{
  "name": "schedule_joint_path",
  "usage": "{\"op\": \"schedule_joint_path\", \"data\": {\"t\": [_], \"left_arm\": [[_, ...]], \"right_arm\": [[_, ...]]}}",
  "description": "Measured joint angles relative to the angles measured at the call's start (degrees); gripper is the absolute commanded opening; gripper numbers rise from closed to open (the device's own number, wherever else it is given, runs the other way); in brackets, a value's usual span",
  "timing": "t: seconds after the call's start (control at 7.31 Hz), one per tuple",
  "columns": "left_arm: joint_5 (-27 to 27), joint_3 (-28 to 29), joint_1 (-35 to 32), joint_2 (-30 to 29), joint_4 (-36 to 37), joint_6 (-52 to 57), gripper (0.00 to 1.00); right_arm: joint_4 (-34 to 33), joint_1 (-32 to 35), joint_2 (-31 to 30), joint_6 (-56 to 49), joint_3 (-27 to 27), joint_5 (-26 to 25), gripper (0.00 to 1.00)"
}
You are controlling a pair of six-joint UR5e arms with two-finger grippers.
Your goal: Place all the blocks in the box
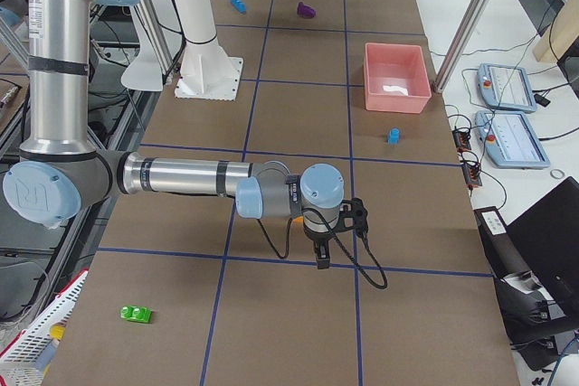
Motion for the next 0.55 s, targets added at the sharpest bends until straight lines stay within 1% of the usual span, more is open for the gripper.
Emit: {"op": "schedule_joint_path", "data": {"t": [0.55], "left_arm": [[-0.08, -1.25, -0.84, 0.43, -0.04, -0.11, 1.00]], "right_arm": [[0.06, 0.00, -0.02, -0.06, -0.05, 0.05, 1.00]]}}
